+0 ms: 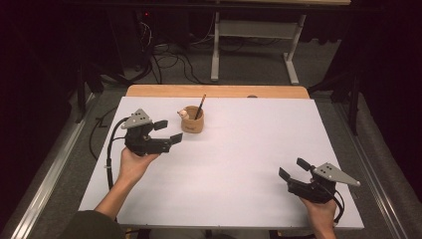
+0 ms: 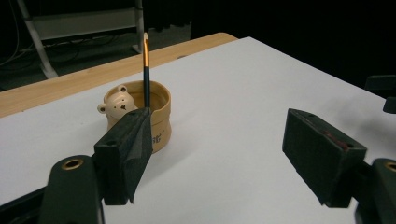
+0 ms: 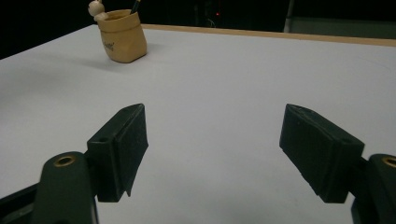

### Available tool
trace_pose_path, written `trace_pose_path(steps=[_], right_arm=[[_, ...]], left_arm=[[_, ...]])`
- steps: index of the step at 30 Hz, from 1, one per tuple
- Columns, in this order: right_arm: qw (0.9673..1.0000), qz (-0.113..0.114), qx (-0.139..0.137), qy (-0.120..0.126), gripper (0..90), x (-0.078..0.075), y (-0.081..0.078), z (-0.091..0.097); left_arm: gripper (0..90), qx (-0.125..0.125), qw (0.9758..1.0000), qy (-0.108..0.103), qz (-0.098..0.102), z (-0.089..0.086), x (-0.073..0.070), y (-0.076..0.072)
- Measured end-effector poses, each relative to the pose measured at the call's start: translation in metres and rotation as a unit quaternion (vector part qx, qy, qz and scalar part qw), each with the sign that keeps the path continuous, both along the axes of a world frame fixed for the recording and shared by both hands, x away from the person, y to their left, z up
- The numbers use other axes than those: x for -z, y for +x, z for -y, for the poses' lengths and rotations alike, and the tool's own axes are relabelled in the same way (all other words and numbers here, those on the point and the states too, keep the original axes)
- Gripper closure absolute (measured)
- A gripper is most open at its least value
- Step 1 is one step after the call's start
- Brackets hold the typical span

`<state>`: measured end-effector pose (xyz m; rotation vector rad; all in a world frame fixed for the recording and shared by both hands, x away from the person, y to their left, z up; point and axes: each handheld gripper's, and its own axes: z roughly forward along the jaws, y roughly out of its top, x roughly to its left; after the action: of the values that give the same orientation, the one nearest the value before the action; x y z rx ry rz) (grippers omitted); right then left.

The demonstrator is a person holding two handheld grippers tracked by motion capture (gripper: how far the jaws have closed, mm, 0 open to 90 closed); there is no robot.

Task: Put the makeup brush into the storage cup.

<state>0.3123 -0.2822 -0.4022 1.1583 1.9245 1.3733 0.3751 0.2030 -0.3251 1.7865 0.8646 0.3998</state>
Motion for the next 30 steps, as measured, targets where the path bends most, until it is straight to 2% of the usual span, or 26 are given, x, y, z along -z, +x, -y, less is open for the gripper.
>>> trace_pose_path(steps=[30], right_arm=[[1.0000,0.000,0.000,0.005,25.2,0.000,-0.001,0.000]], left_arm=[[25.0,-0.006,0.9997,-0.025,0.000,-0.012,0.009,-0.020]])
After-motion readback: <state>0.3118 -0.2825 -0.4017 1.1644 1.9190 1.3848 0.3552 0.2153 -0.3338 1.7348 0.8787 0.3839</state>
